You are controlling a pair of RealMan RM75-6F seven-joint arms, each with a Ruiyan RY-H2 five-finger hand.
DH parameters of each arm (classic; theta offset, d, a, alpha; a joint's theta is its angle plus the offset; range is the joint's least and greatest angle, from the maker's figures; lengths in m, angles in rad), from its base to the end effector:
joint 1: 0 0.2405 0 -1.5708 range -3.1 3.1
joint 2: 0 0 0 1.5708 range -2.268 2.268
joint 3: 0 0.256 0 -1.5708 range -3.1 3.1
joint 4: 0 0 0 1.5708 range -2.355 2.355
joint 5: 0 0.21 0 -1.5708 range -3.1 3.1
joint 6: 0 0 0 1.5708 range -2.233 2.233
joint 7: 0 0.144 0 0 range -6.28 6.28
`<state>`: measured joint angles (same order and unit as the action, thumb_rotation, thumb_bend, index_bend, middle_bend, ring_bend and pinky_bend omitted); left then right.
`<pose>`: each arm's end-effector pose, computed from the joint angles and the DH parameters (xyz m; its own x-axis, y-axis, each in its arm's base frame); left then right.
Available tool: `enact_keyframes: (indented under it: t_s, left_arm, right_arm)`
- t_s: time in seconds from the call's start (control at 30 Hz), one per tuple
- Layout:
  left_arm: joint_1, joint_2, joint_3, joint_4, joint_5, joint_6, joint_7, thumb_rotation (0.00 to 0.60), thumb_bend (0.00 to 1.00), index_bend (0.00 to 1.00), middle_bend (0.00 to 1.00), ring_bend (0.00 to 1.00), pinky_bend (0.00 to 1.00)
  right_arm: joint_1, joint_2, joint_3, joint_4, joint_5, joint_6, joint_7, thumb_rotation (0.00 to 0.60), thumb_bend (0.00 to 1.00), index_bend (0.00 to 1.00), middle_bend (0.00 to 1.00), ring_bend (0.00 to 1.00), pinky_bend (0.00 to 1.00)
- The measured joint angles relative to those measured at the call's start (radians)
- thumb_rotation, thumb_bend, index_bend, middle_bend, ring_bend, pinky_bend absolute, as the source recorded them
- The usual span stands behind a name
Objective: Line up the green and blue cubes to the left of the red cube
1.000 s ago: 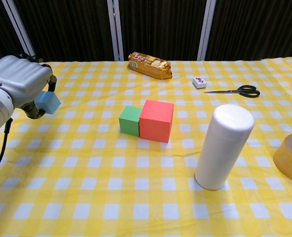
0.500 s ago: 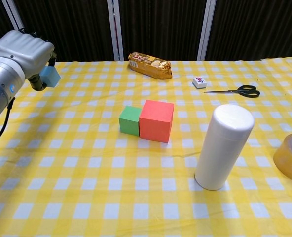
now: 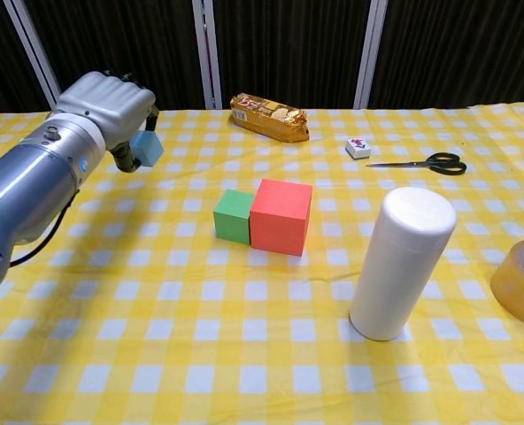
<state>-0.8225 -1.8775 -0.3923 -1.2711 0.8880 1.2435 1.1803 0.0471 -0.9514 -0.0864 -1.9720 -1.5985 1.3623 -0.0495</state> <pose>-0.1020 0.3768 -0.0392 0.7989 -0.0264 0.6009 0.5975 -0.0804 -0.7978 -0.2571 -0.1336 0.1449 0.2662 -0.2718 0.9248 -0.9637 -0.0534 0.2617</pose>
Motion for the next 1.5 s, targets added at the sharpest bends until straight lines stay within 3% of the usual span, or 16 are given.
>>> enact_keyframes:
  t_s: [0.83,1.5]
  left_arm:
    - [-0.102,-0.132,0.027,0.031,-0.198,0.038,0.16,0.6,0.38,0.49,0.14,0.0,0.0]
    - [-0.201,-0.286,0.016,0.256,-0.198,-0.012,0.127,0.6,0.38,0.49,0.14,0.0,0.0]
  right_arm:
    - [-0.003,0.008,0.0,0.008,-0.005,0.01,0.027,0.6,0.28,0.06,0.0,0.03,0.0]
    - [-0.003,0.018,0.005,0.023,0.003,0.013,0.063,0.6,0.28,0.06,0.0,0.03,0.0]
